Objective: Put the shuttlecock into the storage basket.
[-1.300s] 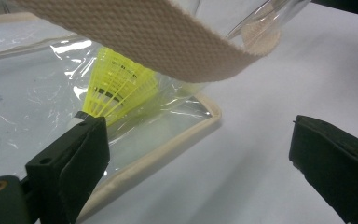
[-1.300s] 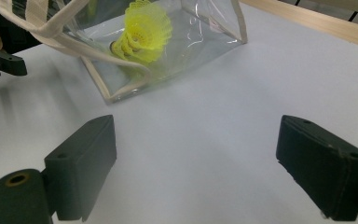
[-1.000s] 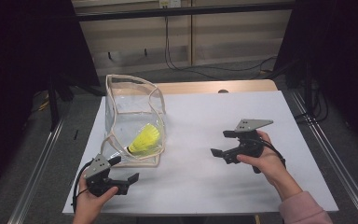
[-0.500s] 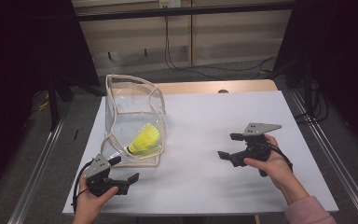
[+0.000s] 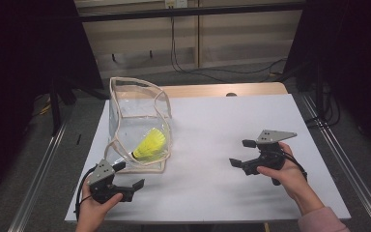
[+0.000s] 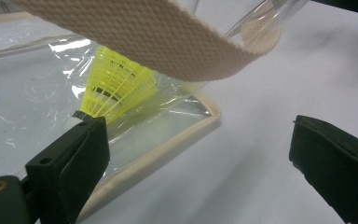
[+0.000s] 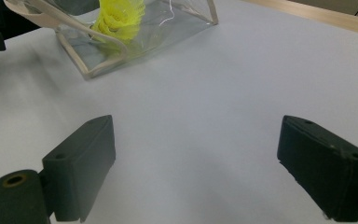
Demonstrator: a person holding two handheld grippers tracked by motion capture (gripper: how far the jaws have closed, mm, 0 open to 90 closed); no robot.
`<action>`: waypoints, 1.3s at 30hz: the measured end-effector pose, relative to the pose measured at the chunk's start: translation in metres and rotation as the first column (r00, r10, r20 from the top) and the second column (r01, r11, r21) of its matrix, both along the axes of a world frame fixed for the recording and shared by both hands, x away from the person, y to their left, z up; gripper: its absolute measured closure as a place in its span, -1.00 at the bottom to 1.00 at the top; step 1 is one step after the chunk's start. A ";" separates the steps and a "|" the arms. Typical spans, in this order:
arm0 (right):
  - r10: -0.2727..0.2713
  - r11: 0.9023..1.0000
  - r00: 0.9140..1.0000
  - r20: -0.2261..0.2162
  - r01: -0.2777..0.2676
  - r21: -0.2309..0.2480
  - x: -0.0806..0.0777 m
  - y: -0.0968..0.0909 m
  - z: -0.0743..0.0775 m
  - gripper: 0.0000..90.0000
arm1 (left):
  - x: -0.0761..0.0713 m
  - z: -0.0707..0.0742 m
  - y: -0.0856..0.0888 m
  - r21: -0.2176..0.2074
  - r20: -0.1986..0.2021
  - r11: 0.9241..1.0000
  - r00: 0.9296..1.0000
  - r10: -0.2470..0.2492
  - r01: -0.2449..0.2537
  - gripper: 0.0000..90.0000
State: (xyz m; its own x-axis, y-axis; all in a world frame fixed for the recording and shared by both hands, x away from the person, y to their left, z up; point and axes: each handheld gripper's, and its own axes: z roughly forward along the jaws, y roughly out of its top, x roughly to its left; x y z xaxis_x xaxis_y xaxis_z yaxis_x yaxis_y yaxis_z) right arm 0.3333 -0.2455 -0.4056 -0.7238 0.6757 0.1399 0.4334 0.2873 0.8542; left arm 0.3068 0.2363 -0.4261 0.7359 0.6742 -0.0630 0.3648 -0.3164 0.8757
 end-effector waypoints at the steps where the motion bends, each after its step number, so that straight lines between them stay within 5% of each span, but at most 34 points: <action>1: -0.001 1.000 1.000 0.004 0.001 0.002 0.000 -0.001 -0.001 -0.75 | 0.000 0.000 0.000 -0.001 -0.001 1.000 1.000 0.001 -0.001 -0.89; 39: -0.051 0.999 0.998 0.029 0.051 0.014 -0.023 -0.031 -0.018 -0.75 | 0.001 -0.001 0.000 0.003 -0.003 1.000 1.000 -0.002 0.002 -0.89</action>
